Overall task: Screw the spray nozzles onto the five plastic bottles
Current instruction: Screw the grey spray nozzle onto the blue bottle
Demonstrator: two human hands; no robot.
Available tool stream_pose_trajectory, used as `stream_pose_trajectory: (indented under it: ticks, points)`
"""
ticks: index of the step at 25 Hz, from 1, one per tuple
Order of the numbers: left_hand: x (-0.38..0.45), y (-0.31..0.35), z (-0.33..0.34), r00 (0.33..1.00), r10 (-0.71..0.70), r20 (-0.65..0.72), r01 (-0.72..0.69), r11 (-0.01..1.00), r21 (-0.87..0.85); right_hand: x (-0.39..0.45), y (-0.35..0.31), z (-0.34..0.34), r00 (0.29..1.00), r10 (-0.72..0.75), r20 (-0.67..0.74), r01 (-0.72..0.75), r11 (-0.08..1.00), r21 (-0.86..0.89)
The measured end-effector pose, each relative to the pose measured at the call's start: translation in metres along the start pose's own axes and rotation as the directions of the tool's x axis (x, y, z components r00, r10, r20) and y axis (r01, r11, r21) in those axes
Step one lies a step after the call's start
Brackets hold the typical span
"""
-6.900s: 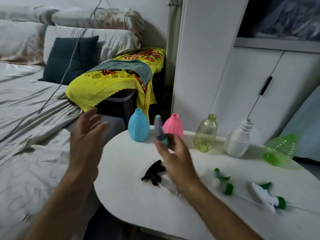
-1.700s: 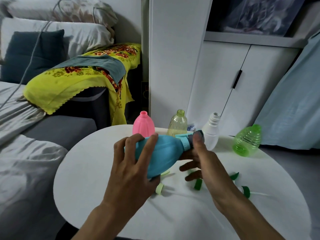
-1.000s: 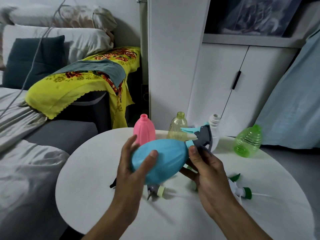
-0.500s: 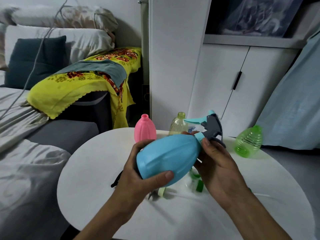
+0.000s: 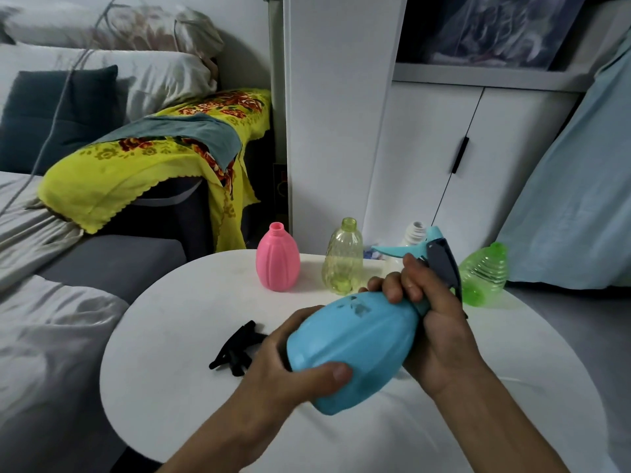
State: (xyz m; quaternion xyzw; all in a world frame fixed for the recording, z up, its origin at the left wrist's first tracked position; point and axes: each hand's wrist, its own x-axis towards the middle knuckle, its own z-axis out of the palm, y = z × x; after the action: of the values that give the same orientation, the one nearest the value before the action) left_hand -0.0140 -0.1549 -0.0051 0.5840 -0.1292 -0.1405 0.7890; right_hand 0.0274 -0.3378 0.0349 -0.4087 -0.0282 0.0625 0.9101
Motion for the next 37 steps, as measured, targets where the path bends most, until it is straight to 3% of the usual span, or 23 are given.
stream_pose_trajectory:
  ticks: [3,5,7,9,13,19,20,22,23,28,30,32,34,37]
  points:
    - [0.000,0.004,0.003,0.995,0.096,-0.029,-0.088,0.973,0.213,0.000,-0.007,0.003,0.999,-0.031,-0.027,0.029,0.997,-0.075]
    - [-0.001,0.011,0.000,0.996,-0.036,0.083,0.028,0.995,0.100,-0.004,-0.010,0.001,0.998,-0.014,0.064,0.022,0.991,-0.133]
    - [-0.003,0.013,-0.003,0.944,-0.211,0.255,0.231,0.972,-0.050,-0.010,-0.006,0.001,0.970,0.059,0.237,-0.026,0.990,-0.140]
    - [-0.005,0.011,-0.003,0.889,-0.284,0.358,0.323,0.945,-0.054,-0.013,0.000,0.002,0.941,0.123,0.315,-0.079,0.986,-0.149]
    - [-0.002,0.008,-0.002,0.943,-0.245,0.224,0.238,0.970,0.055,-0.012,0.006,0.004,0.988,0.112,0.110,-0.090,0.978,-0.188]
    - [-0.002,0.016,-0.002,0.985,-0.157,0.069,0.138,0.966,0.219,-0.005,0.004,0.011,0.997,0.034,-0.071,-0.045,0.986,-0.159]
    - [-0.002,0.016,-0.002,0.995,-0.094,0.019,0.080,0.928,0.365,-0.003,0.006,0.012,0.990,-0.015,-0.138,-0.010,0.984,-0.180]
    - [-0.003,0.014,0.003,0.995,0.077,-0.056,-0.010,0.672,0.740,0.000,0.010,0.011,0.954,-0.149,-0.260,0.082,0.965,-0.251]
    - [-0.003,0.012,0.008,0.986,0.154,-0.060,-0.035,0.548,0.836,0.000,0.014,0.011,0.936,-0.190,-0.298,0.114,0.960,-0.255]
    - [-0.001,-0.016,0.021,0.921,0.389,0.012,-0.098,0.201,0.975,-0.001,0.034,0.009,0.882,-0.271,-0.386,0.168,0.945,-0.281]
    - [0.002,-0.013,0.017,0.924,0.381,-0.021,-0.101,0.298,0.949,-0.001,0.029,0.008,0.956,-0.228,-0.185,0.162,0.936,-0.314]
    - [0.002,-0.005,0.006,0.966,0.257,-0.031,-0.097,0.472,0.876,-0.001,0.019,0.009,0.996,-0.087,0.026,0.091,0.941,-0.325]
    - [0.001,-0.003,-0.001,0.982,0.190,-0.017,-0.089,0.535,0.840,-0.001,0.019,0.009,0.998,-0.037,0.054,0.054,0.934,-0.353]
    - [-0.001,-0.011,0.005,0.966,0.258,-0.034,-0.107,0.514,0.851,-0.002,0.032,0.010,0.981,-0.190,-0.034,0.151,0.864,-0.481]
